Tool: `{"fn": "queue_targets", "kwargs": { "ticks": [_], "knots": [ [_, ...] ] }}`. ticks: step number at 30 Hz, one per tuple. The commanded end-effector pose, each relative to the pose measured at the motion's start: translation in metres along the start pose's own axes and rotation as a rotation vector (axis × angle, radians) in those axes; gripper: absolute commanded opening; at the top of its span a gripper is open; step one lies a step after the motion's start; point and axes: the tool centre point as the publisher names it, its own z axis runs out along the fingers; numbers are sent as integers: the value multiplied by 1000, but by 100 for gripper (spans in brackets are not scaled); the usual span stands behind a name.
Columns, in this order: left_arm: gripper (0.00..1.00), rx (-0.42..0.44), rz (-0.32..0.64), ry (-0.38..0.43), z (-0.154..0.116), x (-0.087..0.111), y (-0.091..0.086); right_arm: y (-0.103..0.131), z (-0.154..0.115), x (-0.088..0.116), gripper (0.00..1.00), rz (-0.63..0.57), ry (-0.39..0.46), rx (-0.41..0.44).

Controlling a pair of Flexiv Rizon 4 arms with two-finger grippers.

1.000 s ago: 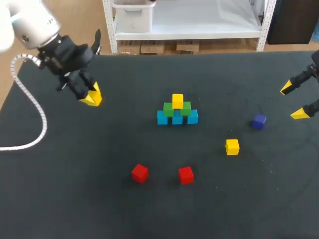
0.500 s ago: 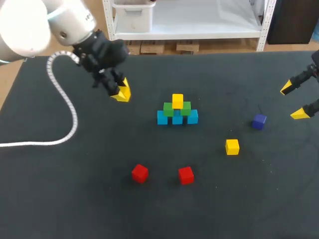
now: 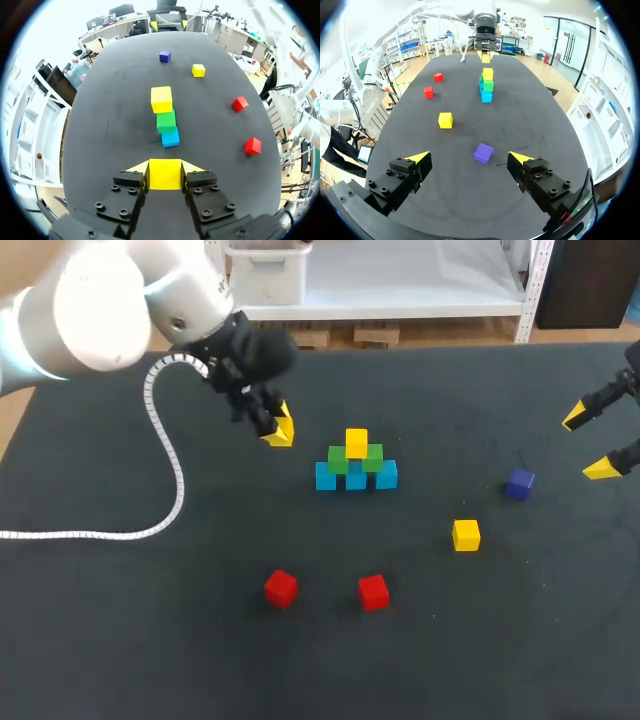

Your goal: Place the blue cubes, place green cubes on the blue cubes, place the yellow cubes on the green cubes, then place the red cubes on the yellow cubes, and place purple cube on the red cubes.

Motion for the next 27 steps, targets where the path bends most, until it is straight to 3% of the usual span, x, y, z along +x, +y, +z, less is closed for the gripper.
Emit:
{"fn": "queue_targets", "kwargs": {
  "ticks": [1,12,27],
  "knots": [
    [0,14,1,14,9,-7,7,-1,0,1,100,-1,-3,-1],
    [0,9,-11,13,14,-18,13,-1,0,1,100,-1,-3,-1],
    [0,5,-13,-3,21,-36,8,-1,0,1,100,-1,-3,-1]
  ]
}}
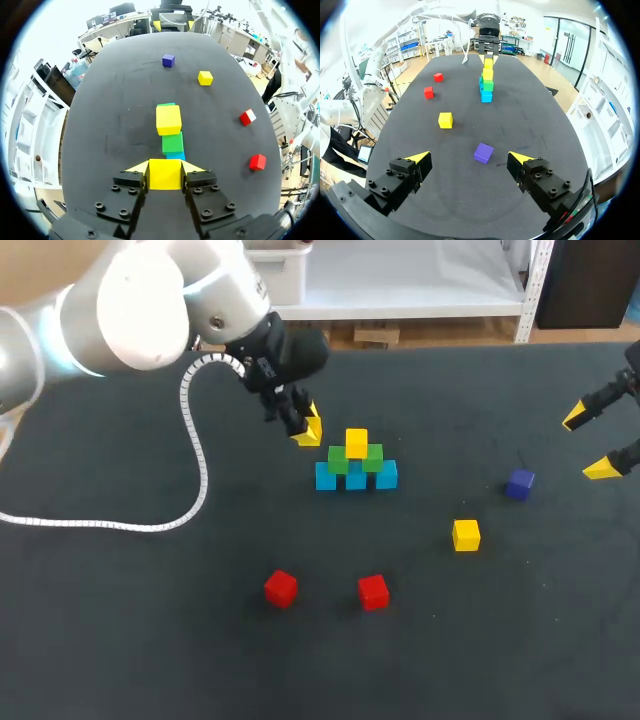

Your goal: Place the blue cubes, place green cubes on the blue cubes, place the yellow cubes on the green cubes, then place the red cubes on the yellow cubes, and place purple cube on the red cubes.

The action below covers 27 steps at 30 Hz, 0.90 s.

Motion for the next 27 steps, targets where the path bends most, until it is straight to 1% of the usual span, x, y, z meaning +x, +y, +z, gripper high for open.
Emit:
{"fn": "queue_targets", "kwargs": {
  "ticks": [1,15,27],
  "knots": [
    [0,-1,2,-2,2,-4,-1,-1,0,1,100,-1,-3,-1],
    [0,4,22,-5,7,-17,-4,-1,0,1,100,-1,-3,-1],
    [0,9,15,1,9,-19,-6,-1,0,1,100,-1,-3,-1]
  ]
}}
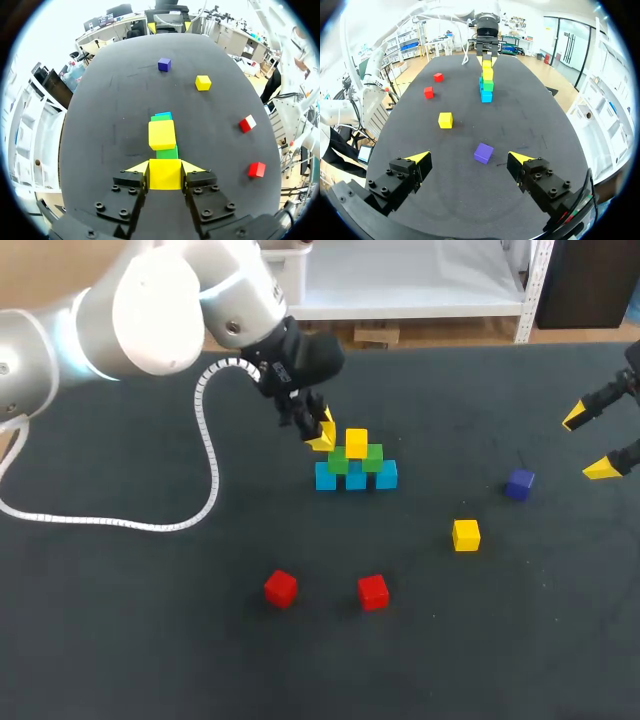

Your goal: Place the blue cubes, place green cubes on the blue cubes, place the yellow cubes on the green cubes, then place the red cubes on the yellow cubes, and place purple cube on the red cubes.

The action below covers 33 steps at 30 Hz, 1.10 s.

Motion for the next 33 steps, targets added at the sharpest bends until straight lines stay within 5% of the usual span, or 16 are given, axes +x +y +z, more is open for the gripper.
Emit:
{"fn": "queue_targets", "kwargs": {
  "ticks": [1,33],
  "knots": [
    [0,2,-2,6,0,-2,0,-1,0,1,100,-1,-3,-1],
    [0,17,11,3,9,-9,-2,-1,0,1,100,-1,-3,-1]
  ]
}}
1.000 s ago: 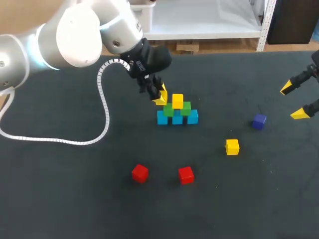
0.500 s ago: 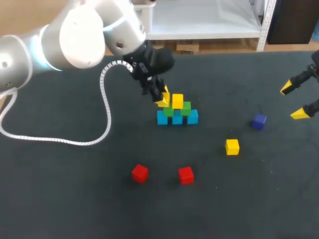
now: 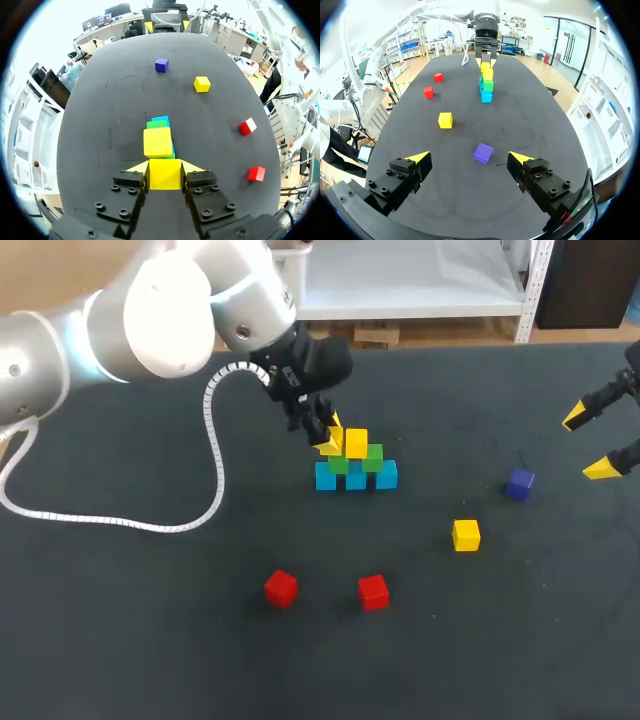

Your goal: Place the blue cubes, place green cubes on the blue cubes, place the yellow cubes on the green cubes, then place the red cubes on the yellow cubes, and place purple cube on the red cubes.

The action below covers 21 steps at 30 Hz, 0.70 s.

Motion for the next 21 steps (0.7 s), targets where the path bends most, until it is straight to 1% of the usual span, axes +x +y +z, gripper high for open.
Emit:
{"fn": "queue_targets", "kwargs": {
  "ticks": [1,21],
  "knots": [
    [0,5,3,-1,0,0,2,-1,0,1,100,-1,-3,-1],
    [0,6,10,-12,2,-1,5,-1,0,1,100,-1,-3,-1]
  ]
}}
